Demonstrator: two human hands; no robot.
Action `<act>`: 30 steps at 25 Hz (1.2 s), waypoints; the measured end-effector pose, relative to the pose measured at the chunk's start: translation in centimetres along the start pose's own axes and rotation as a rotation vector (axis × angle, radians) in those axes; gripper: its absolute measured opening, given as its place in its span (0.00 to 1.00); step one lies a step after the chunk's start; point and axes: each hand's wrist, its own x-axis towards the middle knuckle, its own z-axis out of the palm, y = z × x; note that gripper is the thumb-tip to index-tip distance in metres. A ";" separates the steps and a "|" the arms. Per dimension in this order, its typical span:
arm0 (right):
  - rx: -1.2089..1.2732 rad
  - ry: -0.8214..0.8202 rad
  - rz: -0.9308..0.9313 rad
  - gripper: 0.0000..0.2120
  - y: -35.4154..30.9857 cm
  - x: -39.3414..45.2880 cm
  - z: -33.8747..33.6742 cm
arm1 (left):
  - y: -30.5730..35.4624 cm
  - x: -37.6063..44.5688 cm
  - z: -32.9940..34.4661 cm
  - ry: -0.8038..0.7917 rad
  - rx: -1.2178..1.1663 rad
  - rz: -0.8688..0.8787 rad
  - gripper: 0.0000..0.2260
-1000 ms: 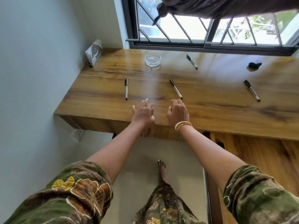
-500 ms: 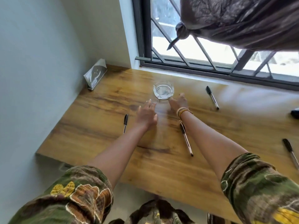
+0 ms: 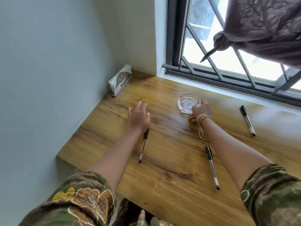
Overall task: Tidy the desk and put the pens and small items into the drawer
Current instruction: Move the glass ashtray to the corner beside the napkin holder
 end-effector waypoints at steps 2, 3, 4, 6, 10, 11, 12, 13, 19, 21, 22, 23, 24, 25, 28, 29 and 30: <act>0.048 0.004 -0.014 0.17 -0.9 -0.5 1.1 | -2.8 -0.3 -0.3 0.054 0.010 -0.058 0.21; 0.072 -0.006 -0.021 0.18 -1.7 -0.9 2.1 | -4.4 -0.5 -0.5 0.079 0.020 -0.083 0.21; 0.095 -0.030 -0.028 0.19 -2.5 -1.4 3.3 | -5.9 -0.8 -0.6 0.096 0.026 -0.108 0.20; 0.137 -0.114 -0.051 0.22 -4.8 -3.1 5.9 | -8.9 -1.2 -0.9 0.129 0.031 -0.166 0.19; 0.171 -0.321 -0.120 0.20 -9.5 -7.5 11.4 | -13.3 -1.6 -1.5 0.157 0.013 -0.286 0.20; 0.164 -0.357 -0.135 0.18 -10.4 -8.4 12.9 | -14.1 -1.9 -1.6 0.158 0.016 -0.298 0.21; 0.158 -0.383 -0.148 0.17 -11.1 -9.2 14.3 | -14.9 -2.1 -1.7 0.164 0.025 -0.309 0.21; 0.142 -0.403 -0.167 0.17 -11.9 -9.9 15.7 | -15.7 -2.3 -1.8 0.178 0.039 -0.324 0.21; 0.035 -0.507 -0.244 0.21 -14.5 -12.4 21.0 | -18.8 -4.5 -1.6 0.201 0.067 -0.354 0.23; 0.026 -0.538 -0.257 0.21 -15.1 -12.9 22.1 | -18.9 -4.8 -1.5 0.208 0.078 -0.344 0.23; 0.032 -0.557 -0.245 0.21 -15.2 -13.1 22.5 | -18.9 -4.9 -1.4 0.210 0.083 -0.340 0.22; 0.032 -0.575 -0.230 0.20 -15.3 -13.3 22.9 | -18.9 -4.9 -1.4 0.212 0.084 -0.339 0.22; 0.029 -0.588 -0.224 0.20 -15.4 -13.5 23.0 | -18.8 -4.8 -1.5 0.218 0.081 -0.340 0.22; 0.023 -0.595 -0.223 0.21 -15.5 -13.7 23.1 | -18.8 -4.8 -1.6 0.223 0.081 -0.341 0.22; 0.006 -0.593 -0.220 0.22 -15.8 -13.7 23.2 | -18.8 -4.8 -1.8 0.228 0.088 -0.336 0.22; -0.004 -0.597 -0.226 0.22 -15.8 -13.7 23.1 | -18.8 -4.9 -1.7 0.228 0.092 -0.334 0.23; -0.009 -0.602 -0.237 0.22 -15.7 -13.7 23.0 | -18.8 -4.9 -1.6 0.233 0.097 -0.332 0.23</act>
